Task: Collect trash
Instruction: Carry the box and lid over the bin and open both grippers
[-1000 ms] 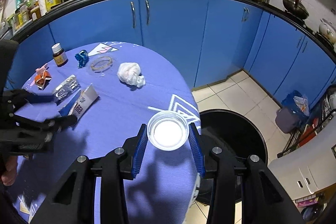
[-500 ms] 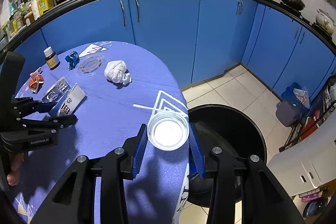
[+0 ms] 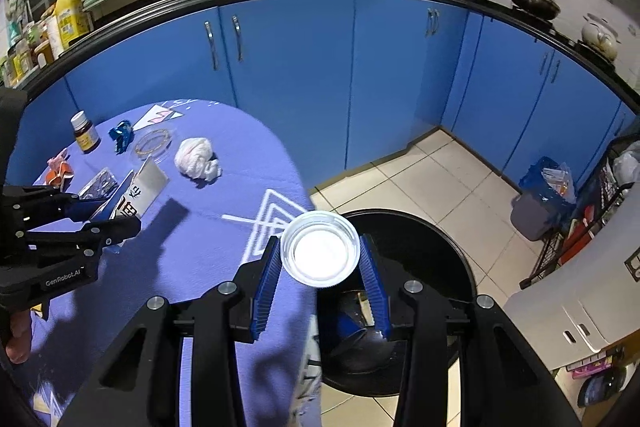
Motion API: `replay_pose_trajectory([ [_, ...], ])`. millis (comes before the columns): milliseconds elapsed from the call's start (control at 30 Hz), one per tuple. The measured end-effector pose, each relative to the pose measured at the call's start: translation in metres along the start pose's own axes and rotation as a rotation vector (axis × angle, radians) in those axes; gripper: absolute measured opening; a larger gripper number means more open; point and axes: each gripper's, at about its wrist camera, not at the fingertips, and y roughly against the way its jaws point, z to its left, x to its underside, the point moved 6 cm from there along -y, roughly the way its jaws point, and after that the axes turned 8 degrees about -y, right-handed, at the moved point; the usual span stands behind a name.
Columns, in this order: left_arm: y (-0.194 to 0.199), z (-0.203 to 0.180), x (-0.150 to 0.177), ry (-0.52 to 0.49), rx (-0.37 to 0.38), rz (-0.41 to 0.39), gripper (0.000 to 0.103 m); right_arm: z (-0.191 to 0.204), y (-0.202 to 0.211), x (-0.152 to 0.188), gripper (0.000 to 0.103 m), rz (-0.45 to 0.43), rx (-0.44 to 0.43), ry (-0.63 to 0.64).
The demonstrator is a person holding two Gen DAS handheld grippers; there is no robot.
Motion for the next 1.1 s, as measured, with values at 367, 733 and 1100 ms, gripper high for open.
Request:
replay_pose_trajectory([
  [367, 0.005, -0.054, -0.035, -0.112, 0.027, -0.042, 0.034, -0.044, 0.012, -0.007, 0.039, -0.041, 0.081, -0.049],
  [733, 0.006, -0.079, -0.059, -0.167, 0.035, -0.065, 0.034, -0.072, 0.013, -0.014, 0.049, -0.071, 0.129, -0.081],
  [1100, 0.004, -0.109, -0.079, -0.226, 0.063, -0.080, 0.033, -0.108, 0.021, -0.009, 0.079, -0.116, 0.247, -0.107],
])
